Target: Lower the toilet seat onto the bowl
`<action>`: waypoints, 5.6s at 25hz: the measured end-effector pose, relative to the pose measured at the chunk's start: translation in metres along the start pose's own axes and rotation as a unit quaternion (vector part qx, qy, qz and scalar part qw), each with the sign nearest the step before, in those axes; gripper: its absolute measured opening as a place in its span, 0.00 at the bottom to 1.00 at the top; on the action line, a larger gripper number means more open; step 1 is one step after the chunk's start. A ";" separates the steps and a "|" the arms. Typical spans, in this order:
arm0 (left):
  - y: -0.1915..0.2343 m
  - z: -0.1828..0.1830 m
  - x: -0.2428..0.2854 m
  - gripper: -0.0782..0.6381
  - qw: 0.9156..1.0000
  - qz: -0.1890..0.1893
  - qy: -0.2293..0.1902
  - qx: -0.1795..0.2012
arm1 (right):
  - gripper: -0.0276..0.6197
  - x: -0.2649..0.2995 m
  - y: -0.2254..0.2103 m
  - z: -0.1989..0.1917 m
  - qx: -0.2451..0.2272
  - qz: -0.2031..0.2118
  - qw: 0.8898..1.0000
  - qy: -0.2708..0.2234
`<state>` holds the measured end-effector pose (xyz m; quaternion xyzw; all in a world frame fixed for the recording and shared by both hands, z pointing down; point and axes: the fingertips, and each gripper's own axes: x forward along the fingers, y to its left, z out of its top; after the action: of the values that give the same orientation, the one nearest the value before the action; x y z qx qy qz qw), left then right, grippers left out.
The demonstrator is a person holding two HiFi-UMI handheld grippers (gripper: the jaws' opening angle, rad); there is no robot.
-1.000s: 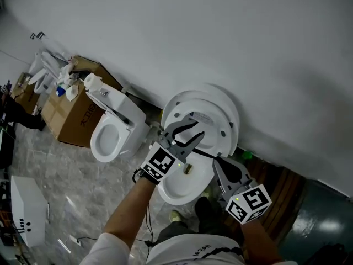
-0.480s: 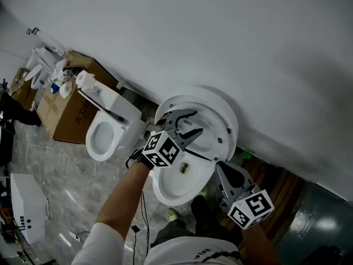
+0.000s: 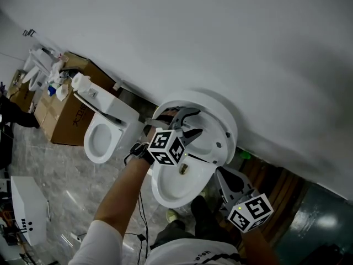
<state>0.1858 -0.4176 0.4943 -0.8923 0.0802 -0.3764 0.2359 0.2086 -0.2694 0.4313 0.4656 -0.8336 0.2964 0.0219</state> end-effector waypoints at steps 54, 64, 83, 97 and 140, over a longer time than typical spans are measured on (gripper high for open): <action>-0.207 -0.013 -0.131 0.34 0.989 -0.127 0.042 0.061 | 0.07 -0.086 0.093 -0.089 0.053 -0.034 0.998 -0.031; -0.320 -0.046 -0.169 0.34 0.990 -0.133 0.029 0.021 | 0.07 -0.099 0.129 -0.135 0.076 -0.051 0.995 -0.045; -0.512 -0.148 -0.161 0.34 0.987 -0.152 0.025 -0.036 | 0.07 -0.086 0.170 -0.266 0.099 -0.065 0.993 0.000; -0.590 -0.215 -0.118 0.32 0.980 -0.173 0.042 -0.093 | 0.07 -0.064 0.180 -0.337 0.102 -0.055 0.993 0.035; -0.620 -0.274 -0.076 0.13 0.928 -0.124 0.041 -0.349 | 0.07 -0.009 0.161 -0.378 0.088 -0.015 0.993 0.077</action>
<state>-0.0835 0.0506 0.9106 -0.9048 0.1047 -0.3873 -0.1430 -0.0037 -0.0048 0.6631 0.4539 -0.7932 0.4030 0.0494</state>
